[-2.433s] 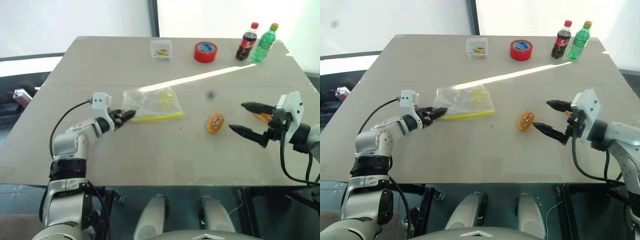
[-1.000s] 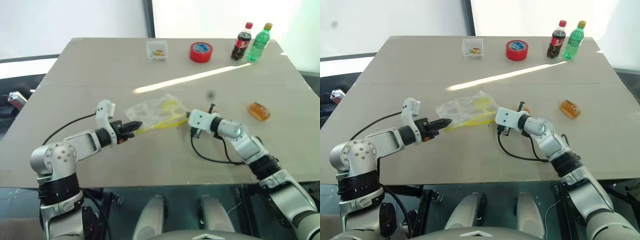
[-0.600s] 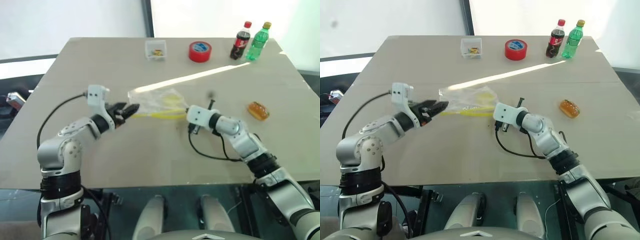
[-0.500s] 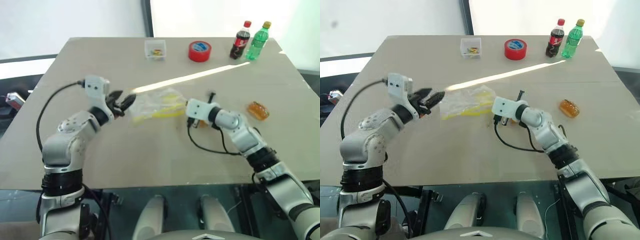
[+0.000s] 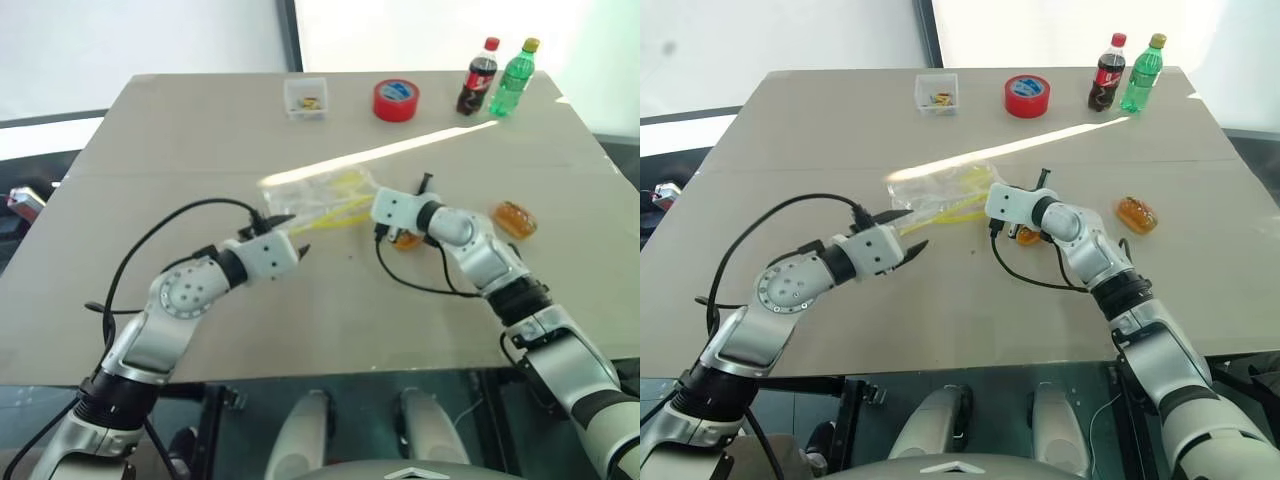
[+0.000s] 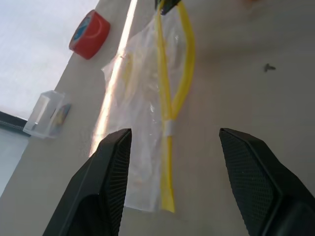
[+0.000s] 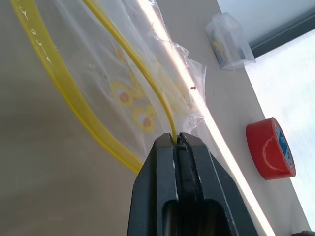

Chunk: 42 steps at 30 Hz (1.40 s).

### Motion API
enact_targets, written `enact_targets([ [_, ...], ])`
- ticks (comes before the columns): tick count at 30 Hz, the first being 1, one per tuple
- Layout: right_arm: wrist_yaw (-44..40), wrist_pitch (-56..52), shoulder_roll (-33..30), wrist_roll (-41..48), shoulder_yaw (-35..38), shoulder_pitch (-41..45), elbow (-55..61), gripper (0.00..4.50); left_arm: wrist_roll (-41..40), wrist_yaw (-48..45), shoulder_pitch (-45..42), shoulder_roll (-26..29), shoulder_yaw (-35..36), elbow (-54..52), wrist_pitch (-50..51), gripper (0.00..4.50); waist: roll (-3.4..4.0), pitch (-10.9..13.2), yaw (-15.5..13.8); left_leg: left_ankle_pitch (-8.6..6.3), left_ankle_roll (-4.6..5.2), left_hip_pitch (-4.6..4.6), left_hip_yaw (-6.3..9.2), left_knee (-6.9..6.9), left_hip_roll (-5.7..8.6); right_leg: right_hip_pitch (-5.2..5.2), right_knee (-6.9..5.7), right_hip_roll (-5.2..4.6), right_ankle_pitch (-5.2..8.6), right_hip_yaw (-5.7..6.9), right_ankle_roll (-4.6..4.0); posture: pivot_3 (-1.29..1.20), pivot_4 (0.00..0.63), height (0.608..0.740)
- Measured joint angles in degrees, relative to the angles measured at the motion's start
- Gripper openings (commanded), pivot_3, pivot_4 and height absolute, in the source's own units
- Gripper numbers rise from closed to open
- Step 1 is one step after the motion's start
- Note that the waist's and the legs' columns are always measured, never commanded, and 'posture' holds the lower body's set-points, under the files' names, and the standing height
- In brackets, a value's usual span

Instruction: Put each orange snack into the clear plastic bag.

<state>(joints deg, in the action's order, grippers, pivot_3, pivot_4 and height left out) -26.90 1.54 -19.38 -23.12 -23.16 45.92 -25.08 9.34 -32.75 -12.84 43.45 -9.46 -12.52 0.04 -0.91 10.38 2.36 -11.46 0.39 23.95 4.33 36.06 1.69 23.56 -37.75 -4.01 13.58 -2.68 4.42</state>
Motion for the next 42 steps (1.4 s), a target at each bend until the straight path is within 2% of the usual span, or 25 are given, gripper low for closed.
enact_targets([
  [12, -0.35, -0.03, 0.11, -0.3, 0.02, -0.02, 0.61, 0.0, 5.25, 1.84, -2.95, -0.47, 0.1, 8.77, -5.01, 2.98, 0.0, 0.0, 0.06, 0.0, 0.0, -0.02, 0.01, 0.05, 0.0, 0.0, -0.09, 0.01, 0.0, 0.02, 0.0, 0.0, 0.15, 0.74],
  [13, -0.38, -0.07, 0.11, -0.3, 0.02, -0.03, 0.88, 0.0, 5.34, 1.85, -3.06, -0.69, 0.1, 9.21, -5.36, 2.48, 0.01, 0.0, 0.06, 0.0, 0.0, -0.02, 0.02, 0.05, 0.0, 0.0, -0.09, 0.01, 0.0, 0.01, 0.0, 0.0, 0.15, 0.74],
  [14, -0.4, -0.1, 0.09, -0.3, 0.02, -0.05, 1.26, 0.0, 5.38, 1.83, -3.18, -1.0, 0.09, 9.48, -5.58, 2.24, 0.0, 0.0, 0.07, 0.0, 0.0, -0.02, 0.02, 0.05, 0.0, 0.0, -0.09, 0.01, 0.0, 0.01, 0.0, 0.0, 0.15, 0.74],
  [15, -0.45, -0.13, 0.11, -0.29, 0.02, -0.05, 1.56, 0.0, 5.36, 1.83, -3.55, -1.46, 0.08, 9.93, -5.65, 1.81, 0.0, 0.0, 0.06, 0.0, 0.0, -0.02, 0.02, 0.05, 0.0, 0.0, -0.1, 0.01, 0.0, 0.01, 0.0, 0.0, 0.15, 0.74],
  [17, -0.67, -0.19, 0.17, -0.28, 0.02, -0.08, 1.93, 0.0, 5.36, 1.82, -4.19, -1.85, 0.08, 10.66, -5.78, 0.67, 0.0, 0.0, 0.05, 0.0, 0.0, -0.02, 0.02, 0.05, 0.0, 0.0, -0.1, 0.01, 0.0, 0.02, 0.0, 0.0, 0.15, 0.74],
  [19, -1.04, -0.59, 0.18, -0.24, 0.03, -0.35, 2.55, 0.0, 5.67, 1.81, -4.32, -1.92, 0.08, 11.07, -6.05, 0.05, 0.0, 0.0, 0.09, 0.0, 0.0, -0.02, 0.02, 0.05, 0.0, 0.01, -0.11, 0.01, 0.0, 0.01, 0.0, 0.0, 0.15, 0.74],
  [26, -2.03, -1.42, 0.27, 0.18, 0.05, -0.8, 4.09, 0.0, 7.26, 2.06, -5.24, -2.43, 0.06, 13.47, -6.78, 0.05, 0.0, 0.0, 0.08, 0.0, 0.0, -0.02, 0.01, 0.06, 0.0, 0.0, -0.12, 0.02, 0.0, 0.02, 0.0, 0.0, 0.15, 0.74],
  [29, -3.93, -3.33, -0.11, 1.22, 0.86, -2.19, 6.88, 0.85, 7.5, 2.61, -5.47, -2.77, 0.09, 13.52, -6.78, 0.0, 0.0, 0.0, 0.0, 0.0, 0.0, -0.02, 0.04, 0.06, 0.0, 0.0, -0.11, 0.02, 0.0, 0.02, 0.0, 0.0, 0.15, 0.74],
  [31, -5.29, -5.15, -0.49, 1.85, 1.39, -3.2, 8.66, 1.68, 7.49, 2.72, -5.56, -3.0, 0.1, 13.53, -6.74, 0.0, 0.0, 0.0, -0.07, 0.0, 0.0, -0.02, 0.03, 0.07, 0.01, -0.01, -0.11, 0.01, 0.0, 0.02, 0.01, 0.0, 0.15, 0.74],
  [33, -7.84, -7.6, -1.83, 3.09, 1.83, -5.16, 12.51, 2.76, 7.34, 2.97, -5.64, -3.9, 0.3, 13.51, -6.43, 0.0, 0.0, 0.0, -0.08, 0.0, 0.0, -0.02, 0.03, 0.12, 0.01, -0.03, -0.12, 0.01, 0.0, 0.03, 0.01, 0.0, 0.15, 0.74],
  [34, -8.24, -8.1, -2.12, 3.41, 1.94, -5.64, 13.62, 3.05, 7.3, 2.99, -5.66, -4.2, 0.33, 13.5, -6.28, 0.0, 0.0, 0.0, -0.05, 0.0, 0.0, -0.02, 0.03, 0.14, 0.01, -0.03, -0.14, 0.01, 0.0, 0.04, 0.01, 0.0, 0.15, 0.74],
  [37, -10.41, -12.08, -2.37, 5.78, 3.72, -8.57, 19.87, 3.05, 7.08, 2.97, -5.67, -4.85, 0.38, 13.17, -5.47, 0.0, 0.0, 0.0, -0.02, 0.0, 0.0, -0.02, 0.05, 0.14, -0.01, -0.03, -0.16, 0.03, 0.0, 0.05, 0.01, 0.0, 0.15, 0.74],
  [40, -11.47, -17.64, -0.27, 9.5, 5.73, -10.64, 24.85, 2.18, 6.52, 2.96, -5.68, -5.48, 0.67, 12.98, -4.88, 0.0, 0.0, 0.0, 0.13, 0.0, 0.0, -0.05, 0.08, 0.16, -0.03, -0.04, -0.2, 0.04, 0.0, 0.04, 0.01, 0.0, 0.15, 0.74],
  [42, -11.37, -19.59, 1.03, 10.56, 5.89, -11.3, 26.23, 1.26, 6.16, 2.95, -5.68, -5.89, 0.7, 12.88, -4.41, 0.0, 0.0, 0.0, 0.08, 0.0, 0.0, -0.05, 0.08, 0.19, -0.02, -0.05, -0.21, 0.04, 0.0, 0.04, 0.01, 0.0, 0.15, 0.74],
])
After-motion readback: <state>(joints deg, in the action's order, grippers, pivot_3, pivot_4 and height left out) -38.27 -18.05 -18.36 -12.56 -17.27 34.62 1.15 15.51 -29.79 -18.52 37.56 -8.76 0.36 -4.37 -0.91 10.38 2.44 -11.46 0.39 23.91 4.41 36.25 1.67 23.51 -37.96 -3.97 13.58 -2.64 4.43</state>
